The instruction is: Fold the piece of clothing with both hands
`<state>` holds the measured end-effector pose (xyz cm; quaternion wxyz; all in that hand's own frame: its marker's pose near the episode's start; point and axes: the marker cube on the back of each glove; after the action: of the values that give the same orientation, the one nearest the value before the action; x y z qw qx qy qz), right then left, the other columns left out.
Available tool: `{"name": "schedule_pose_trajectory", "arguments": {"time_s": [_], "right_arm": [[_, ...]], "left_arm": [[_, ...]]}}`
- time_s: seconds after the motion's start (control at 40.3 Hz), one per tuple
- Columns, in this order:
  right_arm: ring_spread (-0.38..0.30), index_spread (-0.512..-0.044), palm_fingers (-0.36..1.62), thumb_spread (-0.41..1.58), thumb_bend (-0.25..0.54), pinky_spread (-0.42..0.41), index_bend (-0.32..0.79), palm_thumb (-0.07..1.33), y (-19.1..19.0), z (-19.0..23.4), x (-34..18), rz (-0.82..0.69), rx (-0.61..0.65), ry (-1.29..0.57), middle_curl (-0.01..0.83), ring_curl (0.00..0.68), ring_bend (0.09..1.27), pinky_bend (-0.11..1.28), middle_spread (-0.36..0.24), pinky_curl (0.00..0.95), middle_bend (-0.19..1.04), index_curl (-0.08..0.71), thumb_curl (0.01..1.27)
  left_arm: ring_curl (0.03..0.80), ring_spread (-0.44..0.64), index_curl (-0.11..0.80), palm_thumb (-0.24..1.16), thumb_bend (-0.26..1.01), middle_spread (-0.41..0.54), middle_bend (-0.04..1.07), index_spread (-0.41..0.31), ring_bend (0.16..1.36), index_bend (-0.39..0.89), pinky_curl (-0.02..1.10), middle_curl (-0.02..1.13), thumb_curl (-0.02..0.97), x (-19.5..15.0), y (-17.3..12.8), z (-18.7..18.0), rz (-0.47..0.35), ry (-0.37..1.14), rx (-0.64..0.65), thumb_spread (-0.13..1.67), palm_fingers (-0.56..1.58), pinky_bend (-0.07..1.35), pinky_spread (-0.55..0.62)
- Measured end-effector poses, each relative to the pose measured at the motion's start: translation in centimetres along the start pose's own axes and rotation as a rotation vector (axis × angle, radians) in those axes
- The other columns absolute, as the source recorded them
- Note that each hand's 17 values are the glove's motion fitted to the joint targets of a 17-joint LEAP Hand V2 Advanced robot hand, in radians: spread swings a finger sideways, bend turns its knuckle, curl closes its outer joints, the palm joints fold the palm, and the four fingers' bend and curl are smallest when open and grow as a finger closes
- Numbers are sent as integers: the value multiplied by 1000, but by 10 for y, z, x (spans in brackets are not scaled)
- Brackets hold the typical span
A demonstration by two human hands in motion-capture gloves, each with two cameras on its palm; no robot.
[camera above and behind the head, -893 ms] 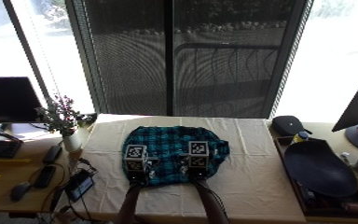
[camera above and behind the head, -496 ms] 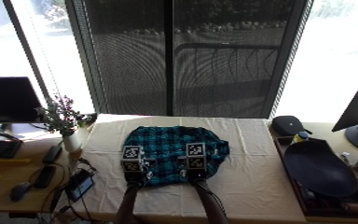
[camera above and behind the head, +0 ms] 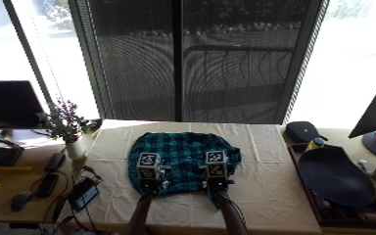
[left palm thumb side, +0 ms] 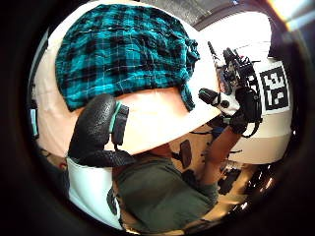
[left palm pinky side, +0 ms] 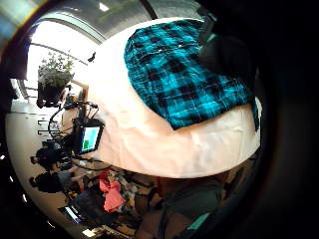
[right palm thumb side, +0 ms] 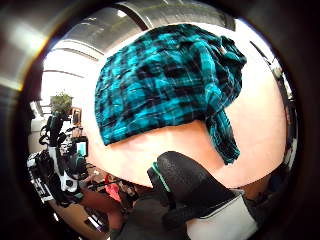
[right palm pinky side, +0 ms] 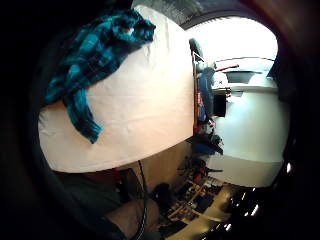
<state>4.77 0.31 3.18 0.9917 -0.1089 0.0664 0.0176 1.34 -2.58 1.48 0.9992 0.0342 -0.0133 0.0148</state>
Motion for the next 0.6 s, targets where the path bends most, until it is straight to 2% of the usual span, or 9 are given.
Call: {"name": "schedule_pose_trajectory", "arguments": {"time_s": [0.099,0.198,0.322,0.347,0.422,0.471,0.546,0.57,0.595], "right_arm": [[199,-396,-34,1057,-15,237,107,331,-17,31,6,3,-46,23,210,151,219,704,40,329,174,241,252],[207,-391,-65,1022,-20,232,86,344,-8,36,10,19,-56,53,216,164,232,736,50,339,171,223,265],[213,-396,-74,993,-17,219,65,371,-7,52,9,-12,-96,48,225,181,260,768,61,351,175,196,281],[210,-402,-72,989,-14,218,58,382,-9,56,8,-19,-97,43,226,185,270,783,59,356,173,189,284],[206,-424,-60,993,-2,193,48,431,-15,63,7,-38,-79,31,235,201,308,800,53,361,184,168,297],[186,-439,20,1017,36,163,79,517,-21,66,6,-64,-45,7,244,216,348,803,30,362,196,167,317],[133,-445,149,1041,52,115,131,580,-34,69,5,-92,60,-32,257,230,403,771,-7,348,210,178,329],[91,-447,237,1075,85,91,192,636,-35,69,4,-101,85,-43,259,235,420,744,-29,338,206,198,342],[67,-446,279,1089,102,74,212,670,-36,69,4,-110,102,-54,261,231,416,721,-46,329,206,210,352]], "left_arm": [[271,200,187,417,63,27,193,-88,582,109,349,292,275,8,2,36,7,15,-150,1149,295,830,72],[278,208,185,409,25,39,193,-79,591,94,357,305,289,10,0,65,8,-1,-238,1112,260,841,77],[290,221,167,408,-14,61,201,-57,622,62,369,322,306,9,18,73,-16,-58,-308,1065,203,870,84],[294,229,150,406,-19,78,193,-45,640,20,373,320,308,8,17,77,-15,-66,-299,1056,159,890,89],[303,236,137,408,-24,95,206,-28,667,32,378,331,316,6,17,89,-11,-55,-281,1042,136,908,93],[305,231,139,418,-20,98,205,-18,680,72,374,333,320,4,20,91,-17,-36,-277,1042,155,904,94],[292,203,166,438,-9,75,221,-29,659,157,358,332,326,-4,5,93,-12,-70,-96,1062,262,870,84],[281,154,215,496,26,24,237,-70,625,298,344,337,334,-6,-2,94,-6,-87,-18,1092,433,828,51],[264,137,224,515,32,8,223,-83,602,315,328,321,336,-8,-7,93,0,-99,43,1103,469,803,44]]}}
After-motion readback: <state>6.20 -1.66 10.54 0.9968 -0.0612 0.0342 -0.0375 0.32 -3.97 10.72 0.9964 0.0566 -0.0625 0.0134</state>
